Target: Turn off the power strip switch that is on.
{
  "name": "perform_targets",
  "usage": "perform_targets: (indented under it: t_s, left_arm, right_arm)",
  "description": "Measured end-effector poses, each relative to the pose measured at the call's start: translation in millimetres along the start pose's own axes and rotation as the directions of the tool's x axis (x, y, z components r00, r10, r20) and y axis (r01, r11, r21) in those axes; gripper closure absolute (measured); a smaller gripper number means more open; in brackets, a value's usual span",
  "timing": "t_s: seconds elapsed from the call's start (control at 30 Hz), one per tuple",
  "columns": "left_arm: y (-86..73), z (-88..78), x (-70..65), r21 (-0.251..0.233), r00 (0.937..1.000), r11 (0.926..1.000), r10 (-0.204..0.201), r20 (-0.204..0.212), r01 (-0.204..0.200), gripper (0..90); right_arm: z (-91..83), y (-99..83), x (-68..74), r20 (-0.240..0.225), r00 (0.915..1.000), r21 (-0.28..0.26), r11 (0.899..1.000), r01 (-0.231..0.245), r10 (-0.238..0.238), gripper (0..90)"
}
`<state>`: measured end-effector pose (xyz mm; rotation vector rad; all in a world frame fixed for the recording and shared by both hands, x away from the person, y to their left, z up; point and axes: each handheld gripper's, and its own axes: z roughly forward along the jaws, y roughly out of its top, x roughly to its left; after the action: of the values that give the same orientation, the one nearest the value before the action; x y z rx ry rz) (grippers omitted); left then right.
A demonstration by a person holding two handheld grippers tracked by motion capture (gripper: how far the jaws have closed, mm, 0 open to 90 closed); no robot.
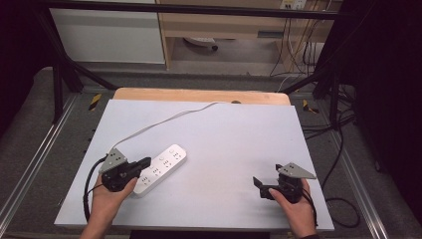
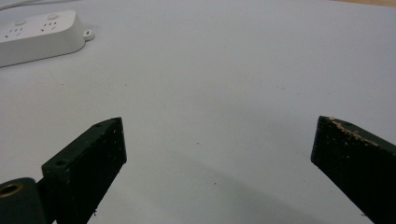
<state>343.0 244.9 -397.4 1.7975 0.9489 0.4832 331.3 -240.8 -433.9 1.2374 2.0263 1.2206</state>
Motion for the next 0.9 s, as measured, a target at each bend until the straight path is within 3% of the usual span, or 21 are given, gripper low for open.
perform_targets:
  t_s: [0.2,0.9]
  left_arm:
    - [-2.2,1.9,3.5,0.017,0.9999,0.9998,-0.011,0.000,0.011,90.0]
    - [-9.5,14.2,2.1,0.113,0.9998,0.9935,0.015,0.012,-0.016,90.0]
  right_arm:
    - [0.2,-0.2,-0.2,-0.002,1.0000,0.003,1.000,-0.002,0.002,3.8]
    - [2.1,-0.8,1.9,-0.012,0.9999,0.016,1.000,0.003,-0.003,3.7]
